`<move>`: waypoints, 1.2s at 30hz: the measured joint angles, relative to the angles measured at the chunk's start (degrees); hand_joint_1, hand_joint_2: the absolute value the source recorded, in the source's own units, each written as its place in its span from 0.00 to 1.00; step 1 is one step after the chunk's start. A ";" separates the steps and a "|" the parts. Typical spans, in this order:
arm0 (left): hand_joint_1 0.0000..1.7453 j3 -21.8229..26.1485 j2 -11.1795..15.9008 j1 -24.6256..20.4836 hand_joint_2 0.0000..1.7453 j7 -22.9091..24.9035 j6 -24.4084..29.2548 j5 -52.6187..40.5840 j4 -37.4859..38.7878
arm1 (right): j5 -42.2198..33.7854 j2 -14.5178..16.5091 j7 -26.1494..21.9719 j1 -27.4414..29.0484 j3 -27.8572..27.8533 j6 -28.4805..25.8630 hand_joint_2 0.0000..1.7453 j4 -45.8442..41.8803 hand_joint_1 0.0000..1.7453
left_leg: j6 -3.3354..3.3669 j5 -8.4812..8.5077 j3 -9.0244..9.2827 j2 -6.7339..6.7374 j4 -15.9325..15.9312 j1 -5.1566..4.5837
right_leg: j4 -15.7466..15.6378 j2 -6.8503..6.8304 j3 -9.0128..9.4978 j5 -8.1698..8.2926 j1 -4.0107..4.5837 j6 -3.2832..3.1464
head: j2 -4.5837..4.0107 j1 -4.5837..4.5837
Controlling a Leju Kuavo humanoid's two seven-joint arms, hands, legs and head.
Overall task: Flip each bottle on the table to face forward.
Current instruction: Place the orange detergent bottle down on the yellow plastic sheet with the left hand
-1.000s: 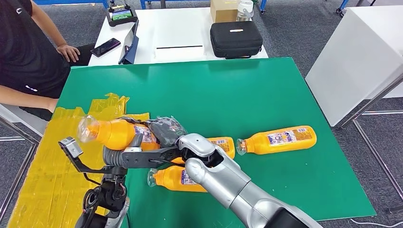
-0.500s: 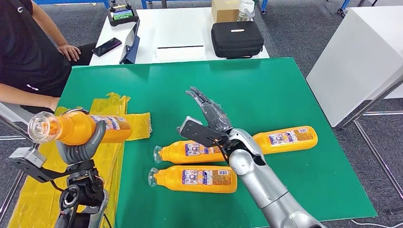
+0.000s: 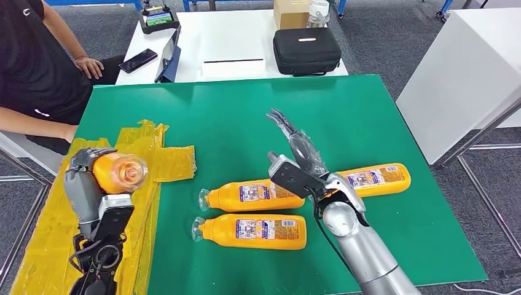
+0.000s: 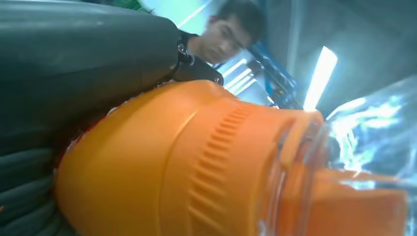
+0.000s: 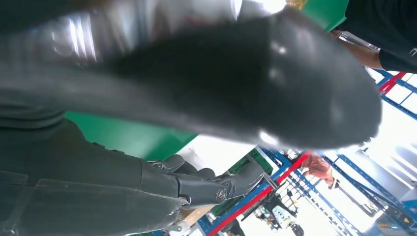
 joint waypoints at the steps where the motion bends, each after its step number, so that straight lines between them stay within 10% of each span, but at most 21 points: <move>1: 1.00 0.06 0.05 -0.08 1.00 0.39 0.09 -0.88 0.61 | -0.03 -0.26 0.00 0.40 -0.01 0.14 0.00 -0.53 0.00 | 0.00 0.00 0.00 0.02 0.00 -0.01 | 0.00 0.02 -0.01 0.00 0.00 0.00 | 0.00 -0.01; 5: 1.00 0.31 0.44 -1.62 1.00 8.90 0.25 -17.84 4.72 | -0.33 -1.53 0.81 1.59 0.13 4.08 0.00 -2.73 0.00 | 0.02 0.02 0.01 -0.04 0.00 -0.02 | -0.03 -0.07 -0.01 0.00 -0.01 0.00 | 0.00 -0.01; 9: 1.00 -0.85 1.52 -5.17 1.00 19.76 0.09 -36.84 14.14 | 0.64 -3.73 1.69 3.17 1.45 10.13 1.00 -6.06 0.00 | 0.05 0.04 0.00 -0.07 0.00 -0.02 | -0.02 -0.11 0.01 0.01 0.00 -0.01 | 0.00 -0.02; 10: 1.00 -1.37 1.78 -5.95 1.00 21.22 -0.15 -37.62 16.73 | 1.16 -4.36 1.78 3.77 1.98 10.86 1.00 -6.83 0.00 | 0.04 0.04 0.00 -0.06 0.00 -0.02 | -0.01 -0.10 0.01 0.01 0.00 -0.01 | 0.00 -0.02; 14: 1.00 -2.84 2.63 -7.41 1.00 24.19 -2.30 -37.64 24.54 | 1.20 -6.68 1.08 6.22 4.06 12.60 0.00 -8.41 0.00 | 0.05 0.04 0.00 -0.04 0.00 -0.02 | -0.01 -0.09 0.00 0.01 0.00 -0.01 | 0.00 -0.01; 20: 1.00 -3.72 3.82 -7.76 1.00 25.27 -6.24 -37.63 29.96 | -0.72 -8.41 -0.21 6.61 5.94 15.78 0.00 -8.48 0.00 | 0.04 0.03 -0.03 -0.04 0.00 -0.02 | -0.01 -0.09 -0.02 0.01 0.00 -0.01 | 0.00 -0.02; 22: 0.98 -4.01 4.12 -8.10 1.00 25.28 -6.95 -37.62 30.92 | -1.03 -8.68 -0.29 6.40 6.62 17.08 0.50 -8.40 0.00 | 0.04 0.03 -0.03 -0.04 -0.01 -0.01 | -0.01 -0.10 -0.01 0.01 0.00 -0.01 | 0.00 -0.01; 24: 0.48 -4.25 4.32 -8.49 0.50 25.39 -7.51 -37.55 31.66 | -1.12 -8.94 -0.34 6.19 7.18 18.21 1.00 -8.31 0.00 | 0.04 0.03 -0.02 -0.05 -0.01 -0.01 | -0.01 -0.10 0.01 0.01 0.00 -0.01 | 0.00 -0.01; 26: 0.00 -4.35 4.49 -8.82 0.00 25.74 -7.93 -37.21 32.32 | -0.93 -9.42 -0.29 5.98 7.97 19.89 1.00 -8.20 0.00 | 0.03 0.04 0.00 -0.05 -0.02 -0.01 | -0.01 -0.10 0.02 0.01 0.00 -0.02 | 0.00 -0.01; 30: 0.00 -4.35 4.88 -8.76 0.00 25.88 -7.97 -35.27 32.97 | 0.73 -11.25 1.42 6.30 9.69 21.86 1.00 -7.88 0.00 | 0.02 0.07 0.01 -0.06 -0.02 -0.01 | -0.01 -0.11 0.05 0.01 0.00 -0.02 | 0.00 -0.02; 34: 0.00 -3.86 5.25 -8.28 0.00 24.10 -8.40 -32.92 33.01 | 2.66 -13.10 4.41 8.40 10.37 21.76 0.00 -7.19 0.00 | 0.02 0.07 0.00 -0.08 -0.02 -0.01 | 0.00 -0.13 0.07 0.01 0.00 -0.02 | 0.00 -0.01; 36: 0.00 -3.42 5.32 -8.19 0.00 22.19 -9.29 -30.58 32.78 | 3.80 -13.84 5.16 9.58 10.50 21.48 0.00 -6.61 0.00 | 0.02 0.06 0.00 -0.09 -0.02 -0.02 | 0.00 -0.13 0.07 0.01 -0.01 -0.01 | 0.00 -0.02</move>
